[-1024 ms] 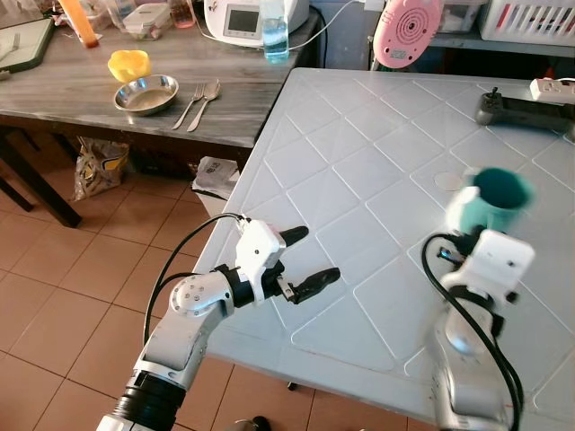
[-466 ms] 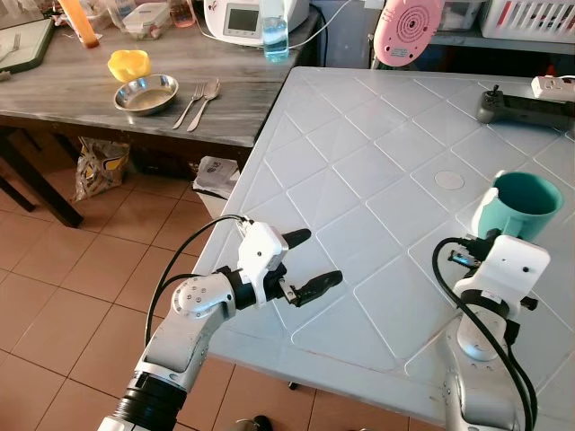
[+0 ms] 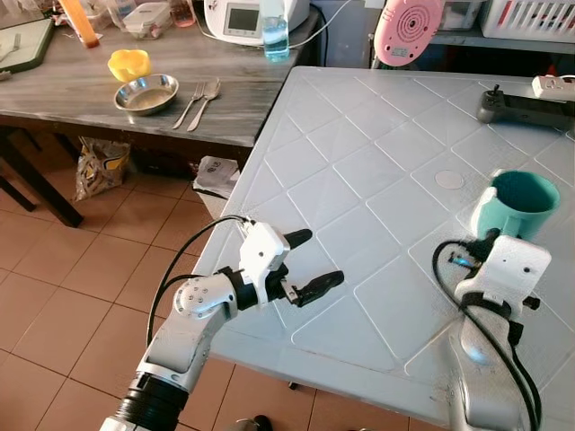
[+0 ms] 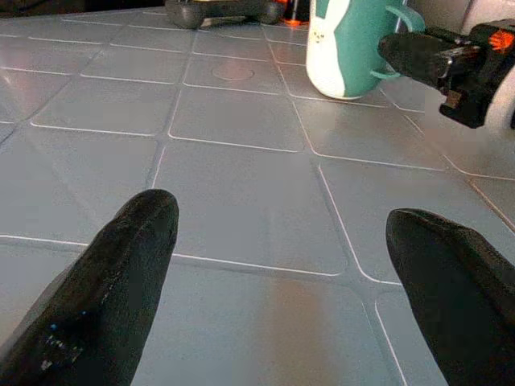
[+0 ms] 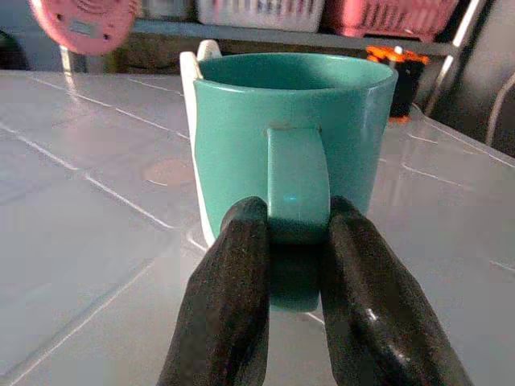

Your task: Setting the table

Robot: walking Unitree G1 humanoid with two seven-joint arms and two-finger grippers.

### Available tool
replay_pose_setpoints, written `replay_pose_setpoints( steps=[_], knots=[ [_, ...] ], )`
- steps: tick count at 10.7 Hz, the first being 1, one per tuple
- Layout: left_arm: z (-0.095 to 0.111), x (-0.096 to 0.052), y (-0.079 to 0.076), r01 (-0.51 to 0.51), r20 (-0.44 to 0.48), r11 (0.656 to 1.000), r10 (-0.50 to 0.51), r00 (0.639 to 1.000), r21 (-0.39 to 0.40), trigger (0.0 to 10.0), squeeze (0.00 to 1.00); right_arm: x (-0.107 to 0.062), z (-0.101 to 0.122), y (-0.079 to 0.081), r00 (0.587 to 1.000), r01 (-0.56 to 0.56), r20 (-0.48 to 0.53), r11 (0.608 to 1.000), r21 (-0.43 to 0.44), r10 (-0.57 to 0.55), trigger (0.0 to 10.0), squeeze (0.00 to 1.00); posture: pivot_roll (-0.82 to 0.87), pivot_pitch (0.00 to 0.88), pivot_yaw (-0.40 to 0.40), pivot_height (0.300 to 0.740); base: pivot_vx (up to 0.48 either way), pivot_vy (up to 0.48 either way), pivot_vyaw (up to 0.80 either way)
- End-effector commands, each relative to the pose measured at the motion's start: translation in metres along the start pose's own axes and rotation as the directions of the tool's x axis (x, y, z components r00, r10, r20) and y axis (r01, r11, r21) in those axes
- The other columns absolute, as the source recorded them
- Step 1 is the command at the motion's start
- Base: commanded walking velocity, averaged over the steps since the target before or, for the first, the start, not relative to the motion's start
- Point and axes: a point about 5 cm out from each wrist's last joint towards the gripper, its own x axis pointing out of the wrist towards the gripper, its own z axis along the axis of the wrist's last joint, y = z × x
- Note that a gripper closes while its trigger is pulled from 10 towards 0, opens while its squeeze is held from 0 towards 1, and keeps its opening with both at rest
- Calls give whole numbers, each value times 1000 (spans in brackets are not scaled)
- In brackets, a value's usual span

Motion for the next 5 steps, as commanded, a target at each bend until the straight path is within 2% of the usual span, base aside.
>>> replay_pose_setpoints(
  steps=[1,3,5],
  knots=[
    [0,0,-2,2,-9,1000,-2,1000,8,10000,0,-2,10,4,998,-53,46,999,2,53,10000,0,56,150,84,740,0,0,0],
    [-1,3,-3,-9,-7,1000,9,1000,8,10000,0,-11,16,8,981,-164,96,985,-52,169,10000,0,41,145,80,740,0,0,0],
    [-2,4,-1,-47,-8,999,47,999,22,10000,0,-15,23,8,965,-239,109,971,-24,240,10000,0,34,140,71,740,0,0,0]
  ],
)
